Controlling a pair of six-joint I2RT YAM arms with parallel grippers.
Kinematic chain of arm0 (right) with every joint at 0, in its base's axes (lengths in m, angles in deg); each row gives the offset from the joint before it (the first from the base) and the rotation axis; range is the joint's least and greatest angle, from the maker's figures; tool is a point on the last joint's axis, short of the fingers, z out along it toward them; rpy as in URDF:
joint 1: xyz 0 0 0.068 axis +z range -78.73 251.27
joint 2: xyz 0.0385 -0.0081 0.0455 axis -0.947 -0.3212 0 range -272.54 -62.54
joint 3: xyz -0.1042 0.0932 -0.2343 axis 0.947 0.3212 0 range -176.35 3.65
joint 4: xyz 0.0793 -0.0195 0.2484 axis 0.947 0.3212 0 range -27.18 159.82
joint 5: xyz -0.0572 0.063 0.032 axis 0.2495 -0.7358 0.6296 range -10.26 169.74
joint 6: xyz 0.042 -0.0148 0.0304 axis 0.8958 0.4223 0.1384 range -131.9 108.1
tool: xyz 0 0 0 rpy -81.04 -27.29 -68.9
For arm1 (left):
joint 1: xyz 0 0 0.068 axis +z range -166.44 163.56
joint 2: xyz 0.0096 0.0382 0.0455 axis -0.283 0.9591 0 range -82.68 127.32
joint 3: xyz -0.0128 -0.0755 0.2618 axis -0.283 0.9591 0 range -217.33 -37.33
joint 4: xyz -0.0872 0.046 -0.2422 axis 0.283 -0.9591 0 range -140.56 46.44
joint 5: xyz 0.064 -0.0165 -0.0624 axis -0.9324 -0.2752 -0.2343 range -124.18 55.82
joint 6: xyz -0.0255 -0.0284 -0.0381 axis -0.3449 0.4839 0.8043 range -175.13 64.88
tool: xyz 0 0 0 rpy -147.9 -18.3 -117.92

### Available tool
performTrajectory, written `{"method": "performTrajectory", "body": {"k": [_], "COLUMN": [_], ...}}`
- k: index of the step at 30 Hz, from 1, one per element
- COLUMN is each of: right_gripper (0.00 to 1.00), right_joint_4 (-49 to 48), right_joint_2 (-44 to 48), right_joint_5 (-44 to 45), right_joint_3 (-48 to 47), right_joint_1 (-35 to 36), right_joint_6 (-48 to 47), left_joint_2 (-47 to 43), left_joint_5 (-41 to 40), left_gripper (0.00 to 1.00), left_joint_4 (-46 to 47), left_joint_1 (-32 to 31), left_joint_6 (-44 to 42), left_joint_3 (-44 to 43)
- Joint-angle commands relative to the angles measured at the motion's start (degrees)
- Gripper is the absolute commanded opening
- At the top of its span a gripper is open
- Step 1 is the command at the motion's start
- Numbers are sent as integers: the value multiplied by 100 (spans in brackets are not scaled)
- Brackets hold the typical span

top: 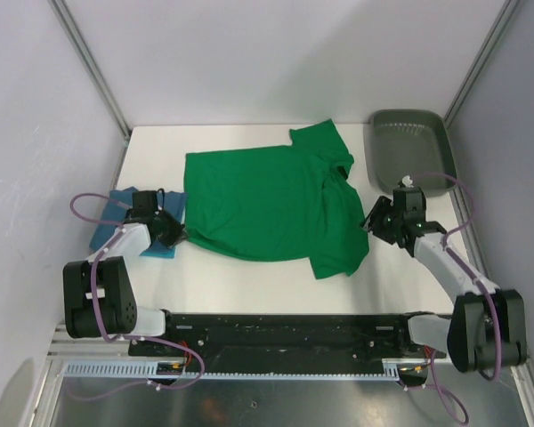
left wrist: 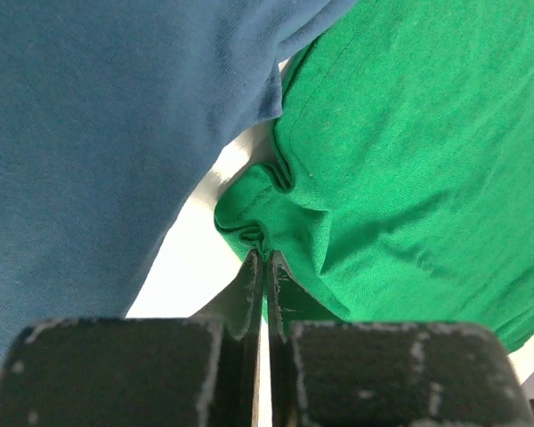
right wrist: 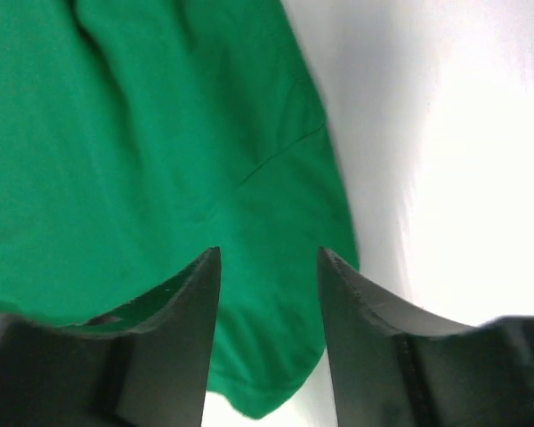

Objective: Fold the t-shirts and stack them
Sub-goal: Flatten out the tshirt

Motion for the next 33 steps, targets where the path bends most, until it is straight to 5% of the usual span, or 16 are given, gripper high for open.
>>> {"method": "performTrajectory", "body": {"k": [1,5,11,17,25,29,33], "right_gripper": [45,36,48,49,3,0,10], "right_joint_4": [-506,-513,-544,-585,230,1648,2189], "right_joint_2": [-708,-1337,-1973,-2365,-2325,-1879,-1219], "right_joint_5": [286,626,736,841,1713,3181,3403], "right_joint_3": [-338,-677,-852,-857,-1397,-1721,-1424], "right_joint_1": [-52,-104,-97,210,992,1479,1378], "right_joint_6": [-1,-91,-196,-118,-24,103,257], "left_joint_2": [-193,-228,-435,-450,-460,-484,-456], "left_joint_5": [-76,-307,-876,-937,-943,-1136,-1172], "left_gripper": [0,0,0,0,0,0,0], "left_joint_4": [127,10,-174,-235,-247,-261,-285], "left_joint_1": [27,40,95,121,126,147,155], "left_joint_6": [-196,-229,-160,-123,-130,-144,-141], "left_joint_3": [-176,-172,-143,-175,-163,-167,-179]}}
